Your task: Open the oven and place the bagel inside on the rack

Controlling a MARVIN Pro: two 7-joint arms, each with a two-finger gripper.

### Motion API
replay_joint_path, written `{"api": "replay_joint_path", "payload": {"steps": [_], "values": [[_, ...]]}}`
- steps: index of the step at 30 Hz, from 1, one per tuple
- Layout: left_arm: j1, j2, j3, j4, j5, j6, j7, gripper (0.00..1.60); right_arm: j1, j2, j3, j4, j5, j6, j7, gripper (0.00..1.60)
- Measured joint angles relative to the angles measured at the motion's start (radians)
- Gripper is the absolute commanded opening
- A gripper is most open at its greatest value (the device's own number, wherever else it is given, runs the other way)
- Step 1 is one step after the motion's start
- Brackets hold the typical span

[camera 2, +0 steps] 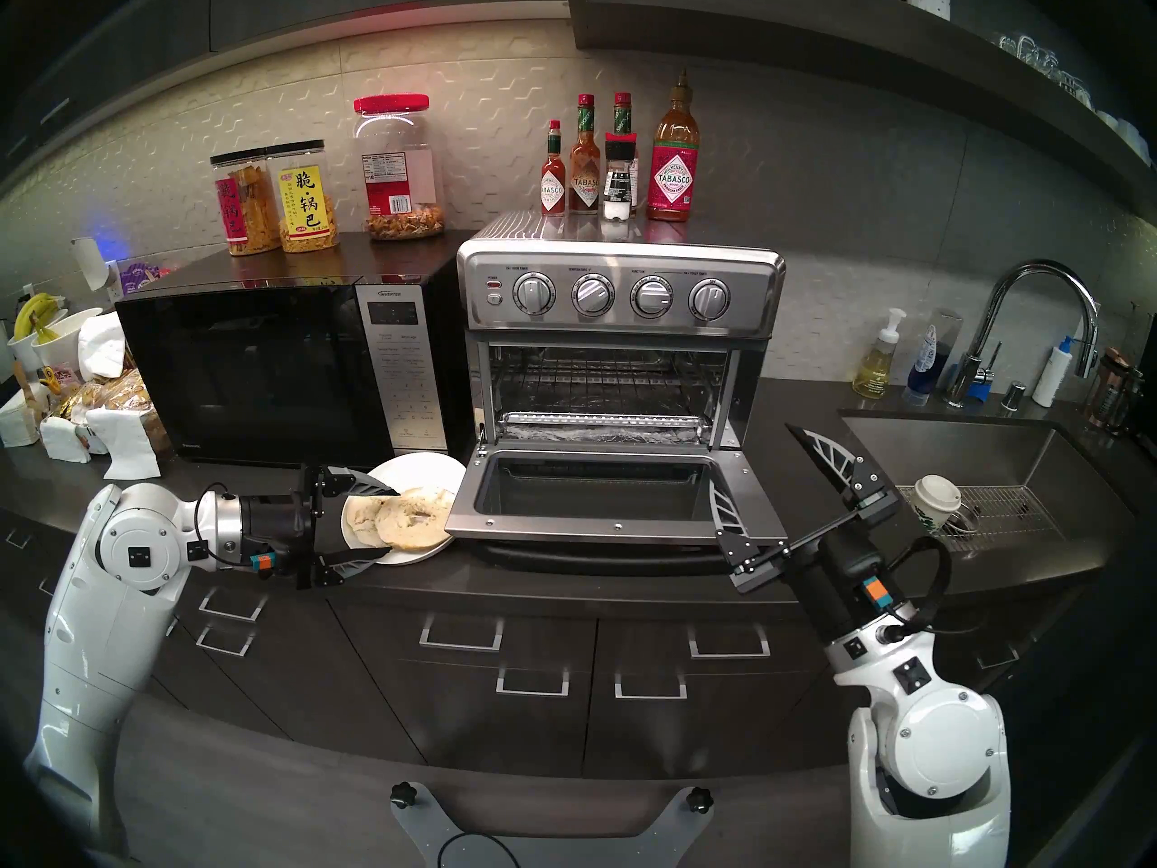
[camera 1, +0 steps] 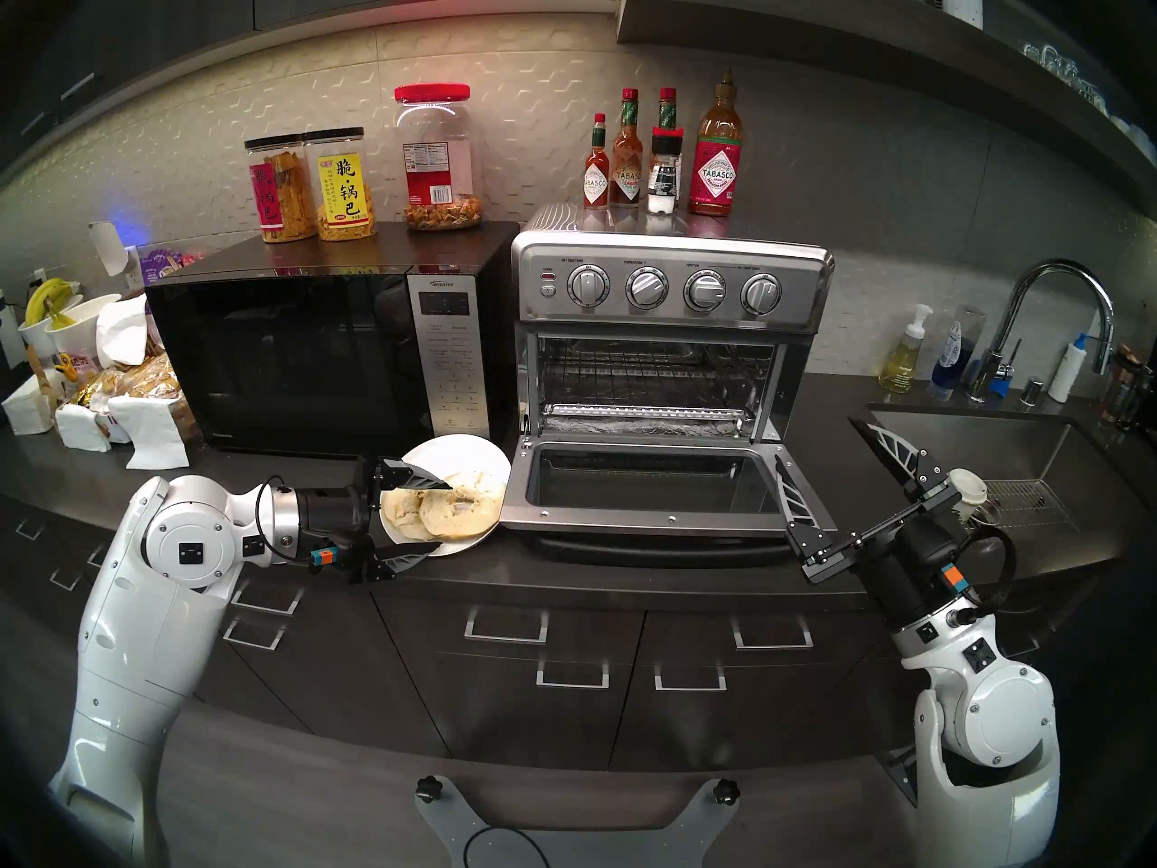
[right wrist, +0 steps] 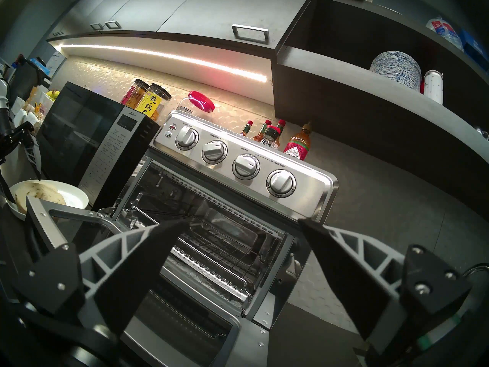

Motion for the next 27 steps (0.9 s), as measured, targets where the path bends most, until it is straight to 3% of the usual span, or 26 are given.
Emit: {"api": "replay_joint_path", "payload": {"steps": [2,4,7,18,20,22,23,27], "values": [[-0.001,0.0,0.004,0.0,-0.001,0.006,-0.003,1.6,0.0,0.0,0.0,0.0,0.0,0.0,0.0,1.6],[-0.004,-0.001,0.007,0.002,-0.001,0.012,-0.006,1.34,0.0,0.0,0.0,0.0,0.0,0.0,0.0,1.6],[-0.008,-0.001,0.008,0.005,0.003,0.02,-0.01,1.6,0.0,0.0,0.0,0.0,0.0,0.0,0.0,1.6],[-0.024,0.001,-0.013,0.007,-0.003,0.049,-0.011,1.6,0.0,0.0,0.0,0.0,0.0,0.0,0.0,1.6],[-0.024,0.003,-0.015,0.007,-0.005,0.052,-0.013,1.48,0.0,0.0,0.0,0.0,0.0,0.0,0.0,1.6],[-0.024,0.005,-0.017,0.006,-0.007,0.053,-0.014,1.25,0.0,0.0,0.0,0.0,0.0,0.0,0.0,1.6],[-0.024,0.006,-0.018,0.006,-0.007,0.053,-0.014,0.87,0.0,0.0,0.0,0.0,0.0,0.0,0.0,1.6],[-0.023,0.007,-0.017,0.007,-0.007,0.053,-0.015,0.72,0.0,0.0,0.0,0.0,0.0,0.0,0.0,1.6]]}}
